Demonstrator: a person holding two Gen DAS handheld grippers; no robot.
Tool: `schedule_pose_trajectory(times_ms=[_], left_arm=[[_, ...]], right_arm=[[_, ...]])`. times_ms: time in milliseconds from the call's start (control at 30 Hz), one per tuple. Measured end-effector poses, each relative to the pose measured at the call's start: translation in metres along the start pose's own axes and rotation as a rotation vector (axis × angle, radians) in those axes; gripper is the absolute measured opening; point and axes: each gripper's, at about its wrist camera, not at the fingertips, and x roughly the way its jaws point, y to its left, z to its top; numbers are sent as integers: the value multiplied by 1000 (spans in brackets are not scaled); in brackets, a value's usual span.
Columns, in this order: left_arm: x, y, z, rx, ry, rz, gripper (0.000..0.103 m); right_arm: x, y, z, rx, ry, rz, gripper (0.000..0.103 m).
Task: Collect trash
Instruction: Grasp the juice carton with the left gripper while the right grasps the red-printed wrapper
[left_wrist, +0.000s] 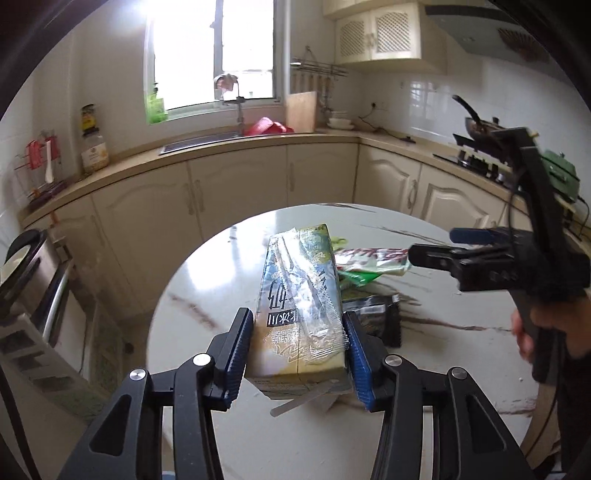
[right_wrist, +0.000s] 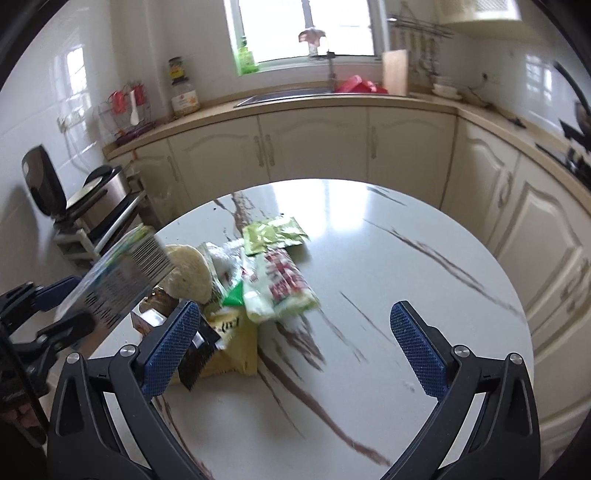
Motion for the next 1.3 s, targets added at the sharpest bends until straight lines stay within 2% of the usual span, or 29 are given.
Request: schedule_pose_trajectory(times_ms=[233, 267, 300, 333, 400, 467, 533, 600, 633, 667, 733, 767, 800, 833, 900, 967, 1067, 1133, 1167, 1300], left_arm=[[-16, 20, -26, -34, 8, 63, 44], [-18, 23, -29, -43, 8, 69, 41], [-25, 21, -33, -47, 8, 68, 19], [-26, 22, -35, -53, 16, 61, 14], [-39, 27, -42, -60, 17, 63, 14], [-37, 32, -45, -51, 37, 13, 14], [-19, 31, -49, -64, 66, -38, 19], [-5, 34, -57, -76, 110, -14, 18], [-10, 32, -59, -74, 72, -27, 20], [-11, 30, -60, -77, 80, -47, 21], [-15, 26, -57, -65, 90, -70, 33], [-18, 26, -58, -60, 90, -68, 45], [-24, 27, -58, -54, 84, -59, 57], [-28, 26, -58, -47, 78, -59, 61], [-32, 29, -58, -34, 70, -48, 64], [-29, 28, -60, -22, 96, -23, 66], [-15, 21, -65, -7, 149, -25, 66], [-6, 20, -67, 0, 179, 0, 63], [-2, 20, -67, -4, 193, 7, 47], [2, 17, -65, -23, 193, -8, 43]], right_arm=[[65, 11, 28, -74, 119, -12, 103], [75, 13, 27, -85, 159, -5, 103], [82, 13, 25, -92, 185, 5, 97], [89, 12, 22, -96, 211, 22, 86], [96, 7, 15, -72, 237, 56, 74], [98, 0, 8, -47, 237, 85, 70], [93, -5, 2, -33, 205, 85, 64], [83, -11, -1, -3, 177, 115, 56], [79, -12, -2, 3, 173, 126, 54], [73, -14, -6, -2, 162, 119, 52], [64, -19, -10, -9, 146, 97, 49], [58, -24, -13, 1, 135, 99, 48], [54, -29, -16, 17, 140, 125, 26], [52, -32, -17, 34, 139, 139, 17], [44, -37, -22, 38, 128, 120, 16], [38, -41, -27, 53, 120, 133, 16], [29, -46, -32, 82, 104, 131, 16], [21, -52, -36, 113, 95, 147, 16], [17, -54, -38, 120, 88, 148, 16], [-2, -57, -42, 147, 63, 132, 16]])
